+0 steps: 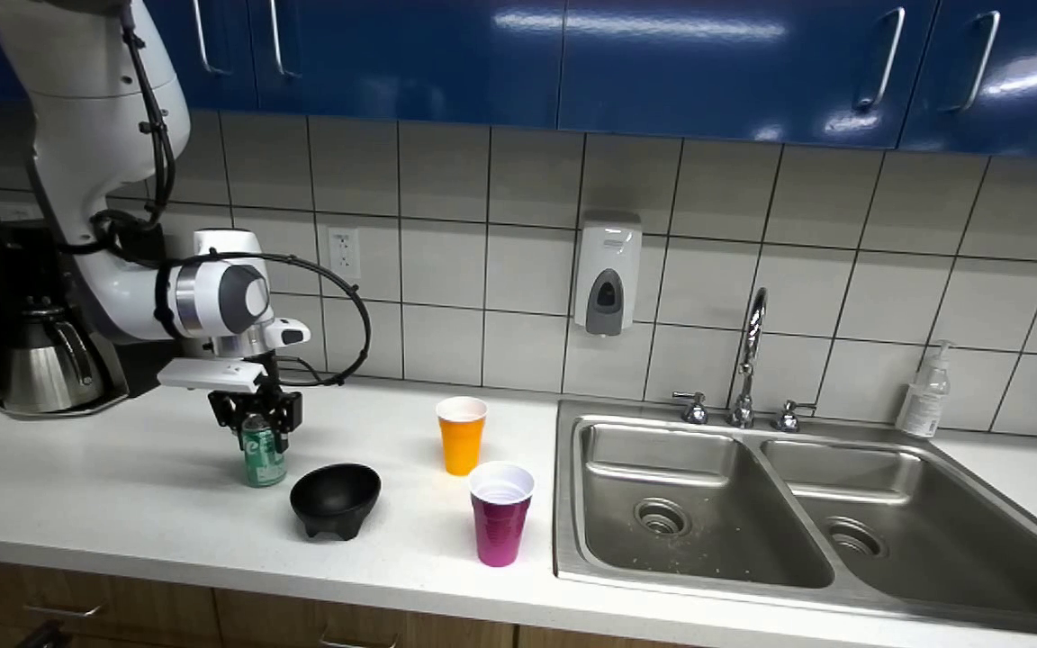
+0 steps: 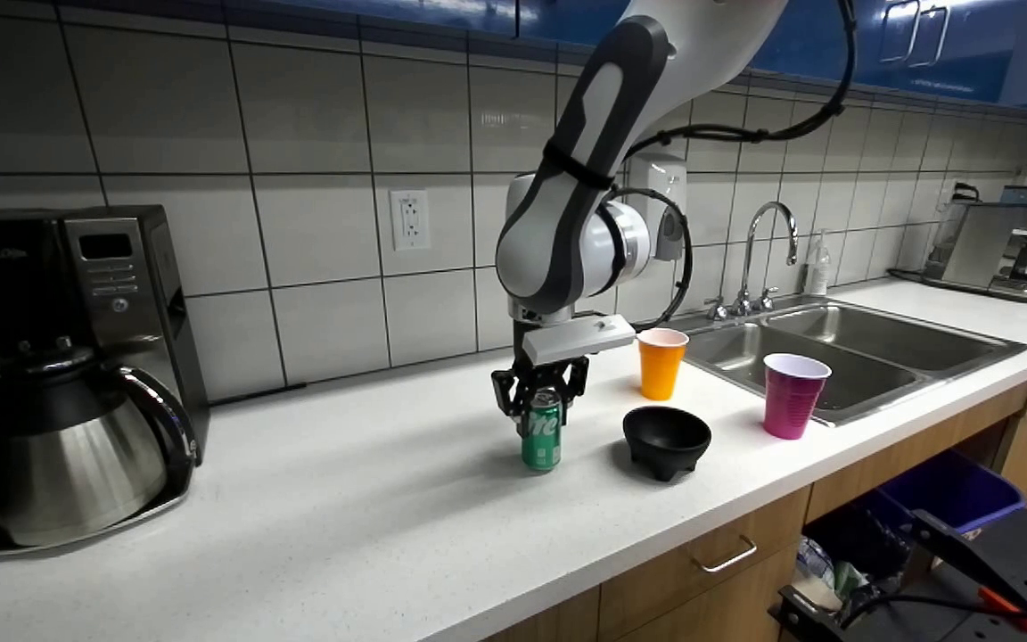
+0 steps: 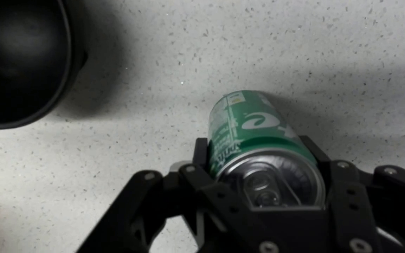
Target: Put the green can in the bowl
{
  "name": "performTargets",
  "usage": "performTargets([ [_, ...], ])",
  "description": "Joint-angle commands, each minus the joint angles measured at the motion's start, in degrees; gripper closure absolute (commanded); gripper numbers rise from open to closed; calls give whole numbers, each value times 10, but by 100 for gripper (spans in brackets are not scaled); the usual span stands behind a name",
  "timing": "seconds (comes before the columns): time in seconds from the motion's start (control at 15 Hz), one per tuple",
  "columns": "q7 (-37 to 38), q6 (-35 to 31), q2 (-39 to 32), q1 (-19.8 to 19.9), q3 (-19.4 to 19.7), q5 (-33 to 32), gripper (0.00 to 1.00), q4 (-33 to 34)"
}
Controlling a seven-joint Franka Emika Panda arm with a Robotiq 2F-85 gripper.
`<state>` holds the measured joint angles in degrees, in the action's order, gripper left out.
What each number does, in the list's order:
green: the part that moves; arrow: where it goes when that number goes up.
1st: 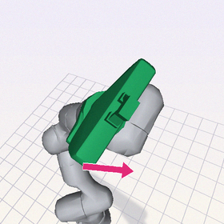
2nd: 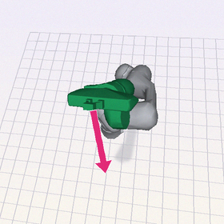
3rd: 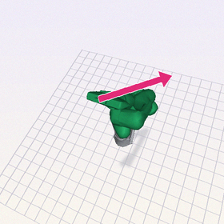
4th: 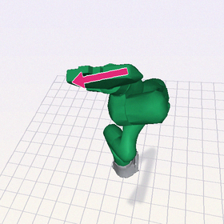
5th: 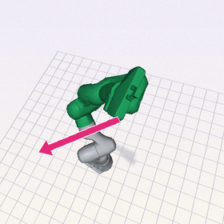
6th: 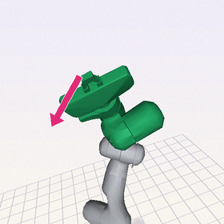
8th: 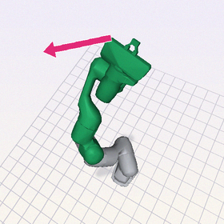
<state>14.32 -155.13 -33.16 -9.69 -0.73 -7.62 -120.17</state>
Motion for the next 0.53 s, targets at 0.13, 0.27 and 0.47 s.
performTargets([
  [0.13, -19, -3, 47, -11, 9, -2, 62, -29],
  [0.27, -16, 0, 60, -17, 13, -9, 62, -33],
  [0.47, -8, 1, 85, -31, 21, -23, 62, -44],
])
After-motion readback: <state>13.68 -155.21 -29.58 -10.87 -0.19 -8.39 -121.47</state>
